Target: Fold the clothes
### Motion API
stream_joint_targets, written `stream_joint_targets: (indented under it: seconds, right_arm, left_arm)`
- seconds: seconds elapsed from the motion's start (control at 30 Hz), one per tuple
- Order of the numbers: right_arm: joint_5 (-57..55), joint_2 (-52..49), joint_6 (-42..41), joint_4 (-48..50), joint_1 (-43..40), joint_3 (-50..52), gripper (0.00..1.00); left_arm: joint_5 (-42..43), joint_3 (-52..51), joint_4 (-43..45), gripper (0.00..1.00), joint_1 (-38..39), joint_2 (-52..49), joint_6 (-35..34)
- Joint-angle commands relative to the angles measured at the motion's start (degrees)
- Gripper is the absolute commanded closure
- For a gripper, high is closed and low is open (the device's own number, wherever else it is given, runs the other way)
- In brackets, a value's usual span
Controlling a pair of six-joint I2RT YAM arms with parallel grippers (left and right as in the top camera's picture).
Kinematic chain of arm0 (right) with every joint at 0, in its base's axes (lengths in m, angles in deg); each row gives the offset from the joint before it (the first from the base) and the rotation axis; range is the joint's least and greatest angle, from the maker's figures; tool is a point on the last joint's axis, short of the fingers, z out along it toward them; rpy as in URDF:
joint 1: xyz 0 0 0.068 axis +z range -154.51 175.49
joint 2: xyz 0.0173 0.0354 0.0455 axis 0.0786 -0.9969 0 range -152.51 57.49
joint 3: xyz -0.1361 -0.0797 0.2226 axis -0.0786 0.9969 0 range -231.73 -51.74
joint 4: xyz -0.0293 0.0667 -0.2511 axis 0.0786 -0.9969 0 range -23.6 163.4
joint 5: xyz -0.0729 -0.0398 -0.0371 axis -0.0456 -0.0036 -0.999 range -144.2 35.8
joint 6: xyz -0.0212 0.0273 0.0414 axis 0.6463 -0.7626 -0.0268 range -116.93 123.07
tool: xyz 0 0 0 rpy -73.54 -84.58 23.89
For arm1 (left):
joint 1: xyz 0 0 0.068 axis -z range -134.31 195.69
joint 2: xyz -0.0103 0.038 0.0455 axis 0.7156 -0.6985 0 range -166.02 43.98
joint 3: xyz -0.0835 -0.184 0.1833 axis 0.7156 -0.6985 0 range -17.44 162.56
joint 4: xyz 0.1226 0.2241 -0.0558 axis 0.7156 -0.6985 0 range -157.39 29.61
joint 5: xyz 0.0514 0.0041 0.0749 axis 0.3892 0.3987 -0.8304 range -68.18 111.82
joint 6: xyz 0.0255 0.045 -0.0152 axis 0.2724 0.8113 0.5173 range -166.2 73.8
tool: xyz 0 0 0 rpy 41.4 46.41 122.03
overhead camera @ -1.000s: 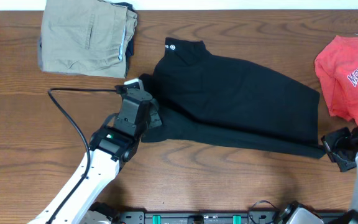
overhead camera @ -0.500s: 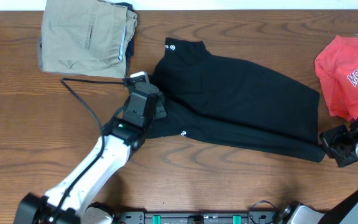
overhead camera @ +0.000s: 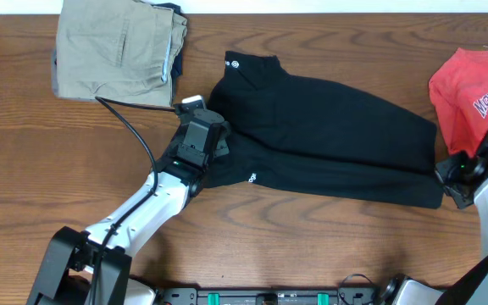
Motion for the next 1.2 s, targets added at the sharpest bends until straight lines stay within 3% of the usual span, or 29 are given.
stream_joint_targets:
  seconds: [0.0, 0.27, 0.37, 0.47, 0.5, 0.53, 0.57, 0.6, 0.67, 0.7, 0.8, 0.9, 0.93, 0.97, 1.0, 1.03, 1.17]
  right_arm:
    - [-3.82, -1.51, -0.83, 0.72, 2.14, 0.15, 0.99]
    - [-4.26, -5.92, -1.22, 2.32, 3.19, 0.15, 0.99]
    - [-4.24, -6.51, -1.2, 3.32, 3.19, 0.15, 0.98]
    - [-4.24, -6.51, -1.14, 4.04, 3.19, 0.13, 0.9]
    - [-4.22, -6.51, -0.9, 4.28, 3.19, 0.13, 0.82]
    - [-3.98, -6.51, 0.09, 4.76, 3.21, 0.11, 0.62]
    - [-3.74, -6.49, 0.92, 4.83, 3.21, -0.02, 0.34]
    - [-3.67, -6.49, 1.57, 4.63, 3.21, -0.28, 0.17]
    - [-3.08, -6.49, 4.13, 3.56, 3.19, -1.29, 0.02]
    - [-2.91, -6.49, 4.98, 2.56, 3.19, -2.05, 0.01]
    - [-2.58, -6.49, 5.31, -2.29, 3.15, -5.51, 0.01]
    - [3.15, -6.49, 9.73, -6.32, 3.17, -9.42, 0.05]
    - [6.71, -6.49, 12.07, -7.08, 3.21, -10.27, 0.15]
    - [10.64, -6.49, 14.1, -7.61, 3.3, -10.71, 0.32]
    - [13.77, -6.49, 15.65, -7.87, 3.52, -10.73, 0.51]
    - [16.28, -6.49, 16.92, -8.59, 3.87, -10.69, 0.63]
    - [16.79, -6.71, 17.29, -9.2, 6.8, -7.82, 0.82]
  left_arm:
    - [-3.58, 0.92, 0.85, 0.93, -0.61, -0.13, 0.94]
    - [-3.58, 0.92, 1.03, 0.87, -1.11, -0.15, 0.98]
    - [-3.58, 0.92, 1.29, 0.78, -1.11, -0.15, 0.96]
    - [-3.56, 0.92, 2.21, 0.74, -1.11, -0.15, 1.36]
    - [-3.54, 0.94, 2.62, 0.72, -1.11, -0.15, 2.38]
    - [-3.54, 0.96, 2.84, 0.68, -1.11, -0.13, 4.07]
    - [-3.52, 1.07, 2.73, 0.65, -1.11, -0.04, 5.66]
    - [-3.34, 1.14, 2.34, 0.6, -1.11, 0.17, 6.62]
    - [-2.12, 1.25, 0.44, 0.54, -1.11, 1.2, 6.93]
    - [-0.28, 1.27, -0.85, 0.52, -1.11, 2.03, 6.93]
    - [7.43, 1.27, -5.31, 0.46, -1.11, 4.81, 6.91]
    - [14.67, 1.27, -10.21, 0.46, -1.11, 6.36, 6.88]
    - [17.59, 1.27, -12.24, 0.49, -1.09, 6.32, 6.91]
    - [19.82, 1.25, -13.9, 0.6, -1.09, 6.03, 6.93]
    - [21.75, 1.25, -15.8, 0.66, -1.09, 5.57, 6.91]
    - [22.75, 1.25, -17.31, 0.69, -1.05, 5.01, 6.93]
    - [23.1, 1.25, -20.22, 0.7, -1.05, 1.01, 6.93]
